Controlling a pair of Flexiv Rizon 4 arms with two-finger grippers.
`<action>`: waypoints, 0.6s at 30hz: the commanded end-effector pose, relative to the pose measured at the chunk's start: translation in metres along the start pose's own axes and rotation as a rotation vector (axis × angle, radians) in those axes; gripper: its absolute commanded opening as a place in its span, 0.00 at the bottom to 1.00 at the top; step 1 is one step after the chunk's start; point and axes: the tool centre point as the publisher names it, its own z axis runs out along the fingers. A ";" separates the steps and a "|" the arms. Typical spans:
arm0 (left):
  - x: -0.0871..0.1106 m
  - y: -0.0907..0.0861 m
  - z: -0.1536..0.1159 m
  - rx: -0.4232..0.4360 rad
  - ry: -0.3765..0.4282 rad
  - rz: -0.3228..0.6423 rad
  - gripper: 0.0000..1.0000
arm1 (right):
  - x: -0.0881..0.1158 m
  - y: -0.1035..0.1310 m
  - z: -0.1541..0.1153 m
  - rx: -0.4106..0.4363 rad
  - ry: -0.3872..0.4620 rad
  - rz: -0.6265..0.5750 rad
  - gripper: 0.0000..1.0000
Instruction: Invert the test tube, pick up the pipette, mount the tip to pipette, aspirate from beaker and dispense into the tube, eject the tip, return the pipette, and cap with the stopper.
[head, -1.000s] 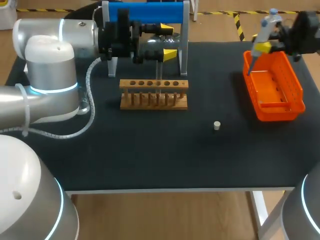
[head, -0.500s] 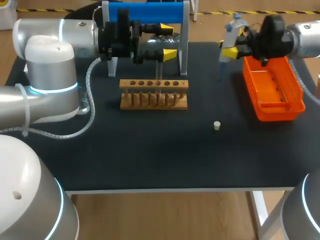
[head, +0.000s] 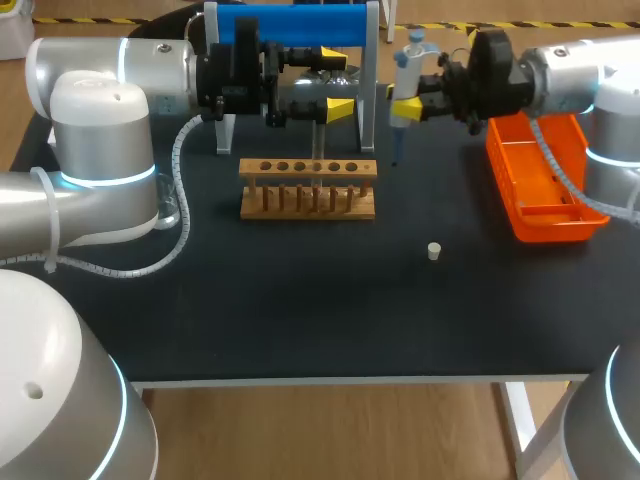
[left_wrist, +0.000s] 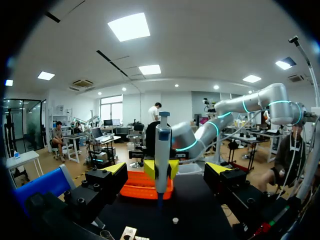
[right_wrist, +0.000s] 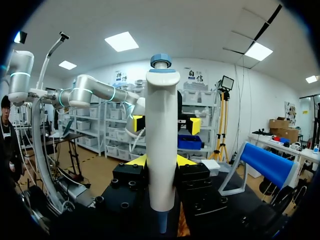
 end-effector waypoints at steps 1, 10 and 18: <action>-0.001 0.000 0.000 -0.002 0.004 -0.001 1.00 | -0.005 -0.002 0.016 0.004 -0.001 -0.013 0.00; -0.001 0.000 0.000 -0.002 0.004 -0.001 1.00 | -0.012 -0.003 0.037 -0.006 -0.013 -0.019 0.00; -0.001 0.000 0.000 -0.002 0.004 -0.001 1.00 | -0.014 -0.005 0.056 -0.013 -0.021 -0.006 0.00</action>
